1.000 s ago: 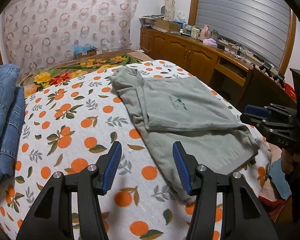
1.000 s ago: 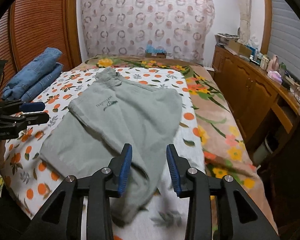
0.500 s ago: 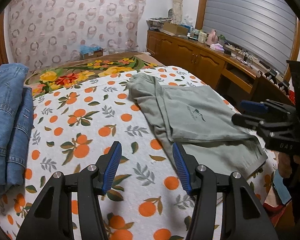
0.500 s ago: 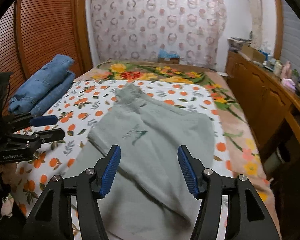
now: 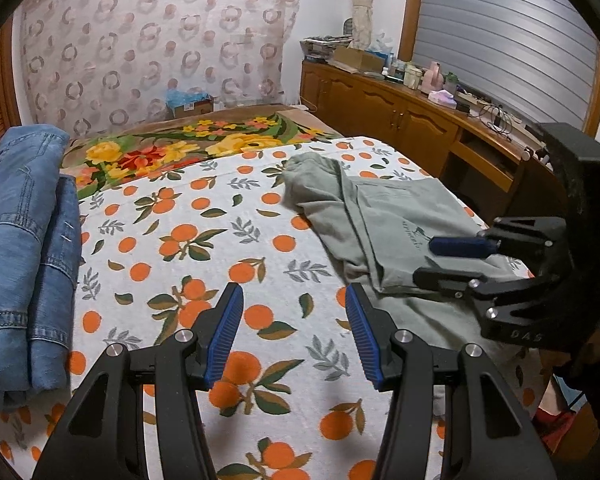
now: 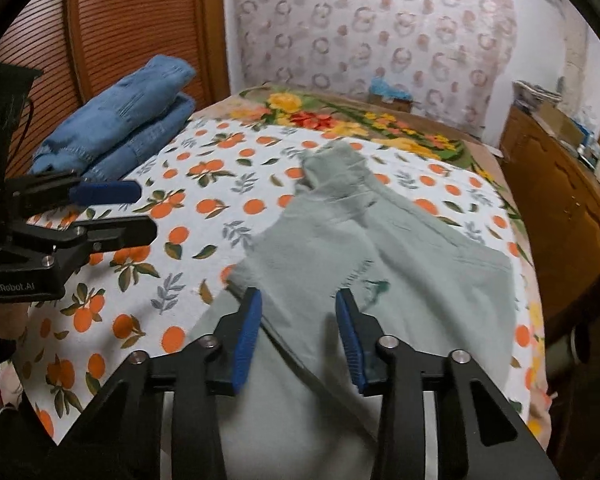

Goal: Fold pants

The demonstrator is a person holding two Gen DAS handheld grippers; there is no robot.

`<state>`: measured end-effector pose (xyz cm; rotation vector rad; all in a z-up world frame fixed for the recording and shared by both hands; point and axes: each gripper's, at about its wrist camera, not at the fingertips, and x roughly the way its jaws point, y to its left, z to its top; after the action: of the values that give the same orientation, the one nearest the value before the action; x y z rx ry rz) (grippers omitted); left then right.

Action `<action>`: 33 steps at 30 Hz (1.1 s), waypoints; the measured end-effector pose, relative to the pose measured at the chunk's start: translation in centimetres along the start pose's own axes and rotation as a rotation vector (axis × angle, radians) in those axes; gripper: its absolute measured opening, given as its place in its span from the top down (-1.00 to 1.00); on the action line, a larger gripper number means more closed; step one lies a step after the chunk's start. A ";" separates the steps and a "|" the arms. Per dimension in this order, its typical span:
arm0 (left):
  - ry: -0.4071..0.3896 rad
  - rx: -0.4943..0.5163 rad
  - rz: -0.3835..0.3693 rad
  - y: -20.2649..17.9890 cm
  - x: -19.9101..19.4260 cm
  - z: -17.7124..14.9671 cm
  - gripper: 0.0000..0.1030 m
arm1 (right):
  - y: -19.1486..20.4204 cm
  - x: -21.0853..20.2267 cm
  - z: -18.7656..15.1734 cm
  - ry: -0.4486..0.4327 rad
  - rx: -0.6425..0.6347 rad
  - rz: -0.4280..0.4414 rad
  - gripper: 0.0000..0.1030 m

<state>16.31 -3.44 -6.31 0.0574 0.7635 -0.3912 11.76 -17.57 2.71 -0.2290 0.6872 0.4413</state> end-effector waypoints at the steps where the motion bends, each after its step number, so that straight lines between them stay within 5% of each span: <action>1: 0.000 0.000 0.000 0.1 0.0 0.0 -0.05 | 0.1 0.1 0.1 0.007 -0.006 0.007 0.32; 10: 0.011 -0.006 -0.006 0.7 0.2 0.1 -0.05 | 0.9 2.2 1.0 0.065 -0.058 0.032 0.48; 15: 0.027 0.005 -0.014 0.5 0.9 0.4 -0.05 | 0.6 2.4 1.4 0.063 -0.055 0.061 0.91; 33: 0.079 0.063 -0.052 -3.1 5.2 3.9 -0.05 | -8.9 -1.2 1.9 -0.070 0.096 -0.071 0.92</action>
<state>21.19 -8.76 -6.76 0.1130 0.8317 -0.4647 16.14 -25.13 5.47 -0.1460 0.6283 0.3464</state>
